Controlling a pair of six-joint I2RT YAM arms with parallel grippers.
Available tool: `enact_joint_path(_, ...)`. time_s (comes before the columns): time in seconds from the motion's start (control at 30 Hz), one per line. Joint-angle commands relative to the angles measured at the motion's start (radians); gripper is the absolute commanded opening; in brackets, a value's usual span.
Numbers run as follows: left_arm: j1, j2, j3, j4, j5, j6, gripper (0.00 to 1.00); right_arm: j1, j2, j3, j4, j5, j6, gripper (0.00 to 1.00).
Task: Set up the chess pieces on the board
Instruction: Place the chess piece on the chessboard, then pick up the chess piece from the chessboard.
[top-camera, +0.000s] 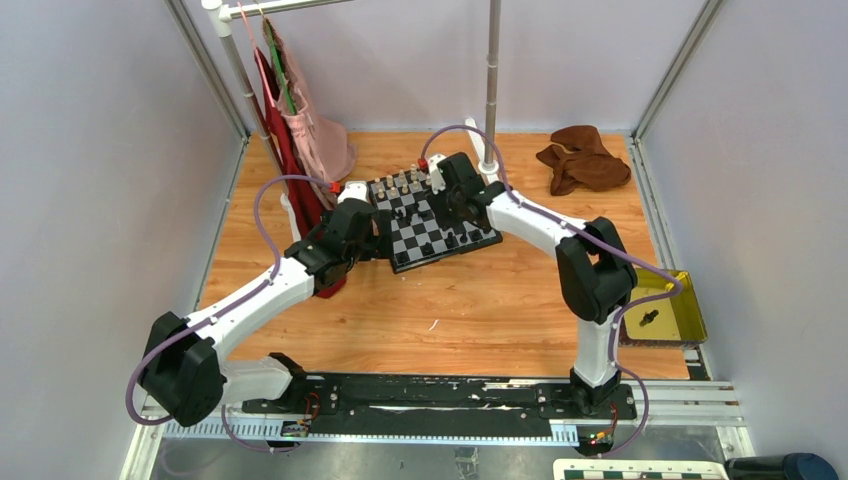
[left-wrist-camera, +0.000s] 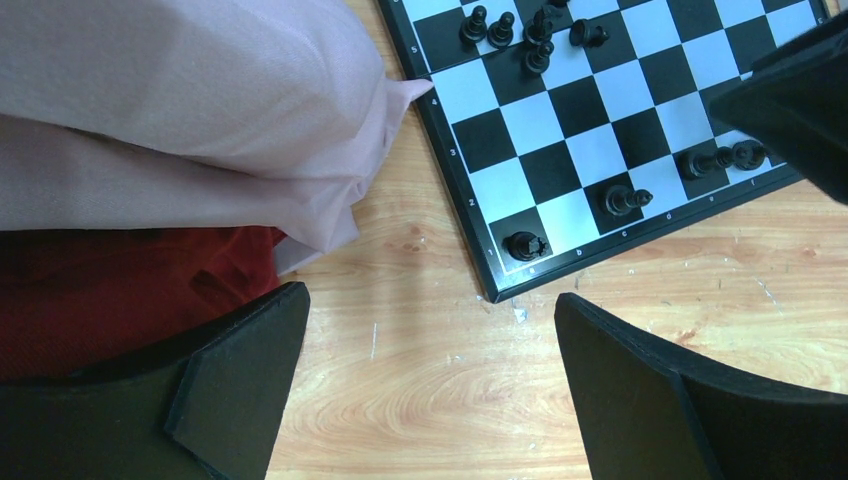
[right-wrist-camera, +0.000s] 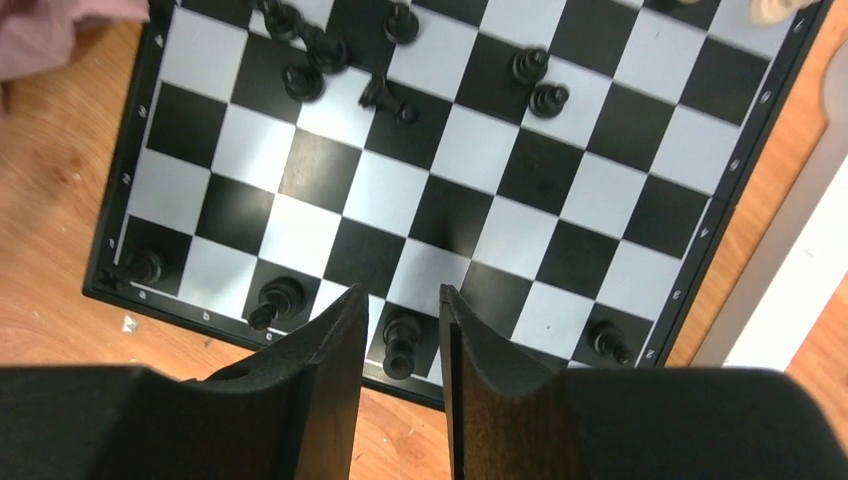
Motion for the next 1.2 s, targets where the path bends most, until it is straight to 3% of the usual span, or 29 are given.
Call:
enact_joint_path(0.0, 0.003, 0.018, 0.019, 0.024, 0.007, -0.001, 1.00, -0.005, 0.033, 0.079, -0.046, 0.014, -0.022, 0.37)
enact_joint_path(0.53, 0.004, 0.140, 0.102, 0.048, 0.007, 0.007, 1.00, -0.107, 0.267, 0.391, -0.095, -0.027, -0.009, 0.37)
enact_joint_path(1.17, 0.005, 0.210, 0.148, 0.051, 0.010, 0.046, 1.00, -0.129, 0.345, 0.423, -0.060, -0.063, -0.002, 0.36)
